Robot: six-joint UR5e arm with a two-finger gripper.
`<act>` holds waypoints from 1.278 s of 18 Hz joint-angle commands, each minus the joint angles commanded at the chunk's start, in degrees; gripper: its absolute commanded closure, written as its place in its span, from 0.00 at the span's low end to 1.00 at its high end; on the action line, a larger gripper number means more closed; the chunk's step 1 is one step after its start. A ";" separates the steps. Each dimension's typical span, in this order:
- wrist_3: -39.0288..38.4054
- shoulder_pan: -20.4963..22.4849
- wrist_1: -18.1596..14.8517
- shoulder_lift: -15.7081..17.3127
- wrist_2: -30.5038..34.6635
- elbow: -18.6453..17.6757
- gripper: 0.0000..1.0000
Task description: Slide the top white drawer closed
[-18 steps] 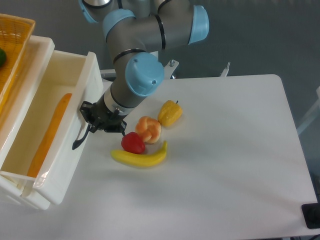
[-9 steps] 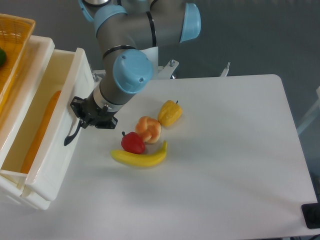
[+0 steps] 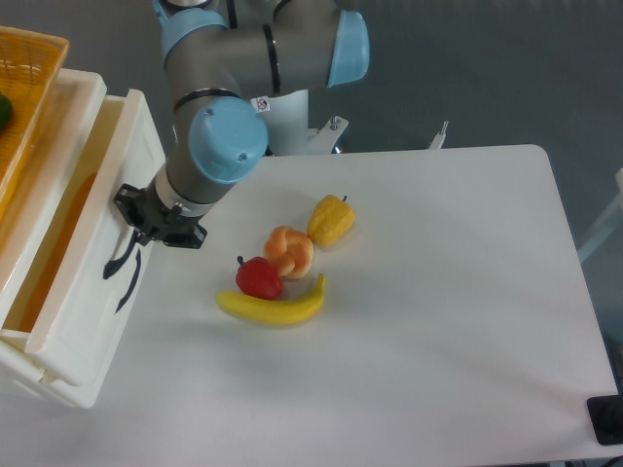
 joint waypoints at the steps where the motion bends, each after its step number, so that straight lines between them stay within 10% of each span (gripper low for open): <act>1: -0.18 -0.44 0.00 0.00 0.00 0.09 1.00; 23: -3.34 -2.82 0.53 -1.31 0.00 1.93 1.00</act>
